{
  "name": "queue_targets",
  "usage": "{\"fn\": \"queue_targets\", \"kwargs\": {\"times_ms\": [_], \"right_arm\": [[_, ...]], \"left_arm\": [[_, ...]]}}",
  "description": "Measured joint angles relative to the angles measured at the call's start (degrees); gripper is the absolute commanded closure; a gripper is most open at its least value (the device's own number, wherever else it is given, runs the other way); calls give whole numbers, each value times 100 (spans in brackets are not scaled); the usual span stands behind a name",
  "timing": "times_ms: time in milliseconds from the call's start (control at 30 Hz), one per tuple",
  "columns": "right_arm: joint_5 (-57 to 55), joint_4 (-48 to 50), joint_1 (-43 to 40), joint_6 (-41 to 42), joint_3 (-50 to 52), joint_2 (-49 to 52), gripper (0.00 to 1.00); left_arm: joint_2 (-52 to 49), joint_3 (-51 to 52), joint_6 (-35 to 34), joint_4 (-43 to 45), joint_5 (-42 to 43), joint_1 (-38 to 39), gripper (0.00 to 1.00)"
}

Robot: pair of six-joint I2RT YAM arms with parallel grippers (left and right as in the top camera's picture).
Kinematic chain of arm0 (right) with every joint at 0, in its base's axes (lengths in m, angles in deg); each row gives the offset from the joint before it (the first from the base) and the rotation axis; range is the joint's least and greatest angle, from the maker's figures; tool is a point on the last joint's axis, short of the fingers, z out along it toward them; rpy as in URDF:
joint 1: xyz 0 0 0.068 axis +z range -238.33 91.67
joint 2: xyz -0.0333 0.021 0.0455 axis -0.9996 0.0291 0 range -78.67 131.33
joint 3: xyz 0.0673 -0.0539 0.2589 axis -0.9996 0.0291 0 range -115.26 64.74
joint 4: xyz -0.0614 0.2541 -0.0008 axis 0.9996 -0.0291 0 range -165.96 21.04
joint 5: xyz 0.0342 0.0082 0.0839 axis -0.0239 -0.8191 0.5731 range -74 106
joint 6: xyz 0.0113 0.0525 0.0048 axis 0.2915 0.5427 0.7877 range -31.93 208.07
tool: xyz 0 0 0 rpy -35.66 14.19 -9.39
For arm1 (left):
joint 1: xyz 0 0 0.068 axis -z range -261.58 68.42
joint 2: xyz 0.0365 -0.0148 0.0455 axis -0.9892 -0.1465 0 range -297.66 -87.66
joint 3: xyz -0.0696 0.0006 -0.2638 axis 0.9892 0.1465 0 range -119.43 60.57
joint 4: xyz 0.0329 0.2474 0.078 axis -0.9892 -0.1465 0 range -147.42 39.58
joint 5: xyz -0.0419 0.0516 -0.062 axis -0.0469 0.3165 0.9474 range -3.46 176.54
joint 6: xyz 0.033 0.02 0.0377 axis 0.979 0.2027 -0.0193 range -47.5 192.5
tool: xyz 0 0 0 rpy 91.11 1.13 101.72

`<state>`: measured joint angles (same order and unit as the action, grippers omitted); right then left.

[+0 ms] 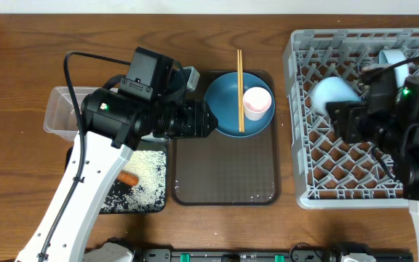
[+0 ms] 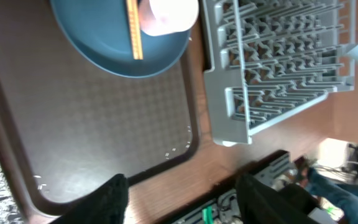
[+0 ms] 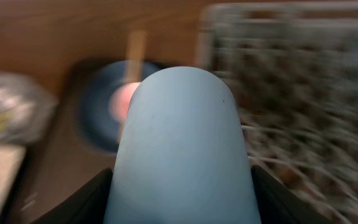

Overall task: Sort waste into correct bins and load items into the dishwasher rack
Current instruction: 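Carry the cup with the right gripper into the dish rack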

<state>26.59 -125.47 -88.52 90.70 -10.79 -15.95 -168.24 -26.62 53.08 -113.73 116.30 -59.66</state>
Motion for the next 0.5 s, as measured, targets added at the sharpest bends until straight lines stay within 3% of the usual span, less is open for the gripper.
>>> {"fn": "queue_targets", "kwargs": {"times_ms": [133, 500], "right_arm": [[-592, 68, -243, 197, -2, 310, 75], [-909, 144, -400, 328, -621, 2319, 78]], "left_arm": [[0, 0, 2, -15, -120, 0, 16], [0, 0, -2, -20, -170, 0, 7]]}}
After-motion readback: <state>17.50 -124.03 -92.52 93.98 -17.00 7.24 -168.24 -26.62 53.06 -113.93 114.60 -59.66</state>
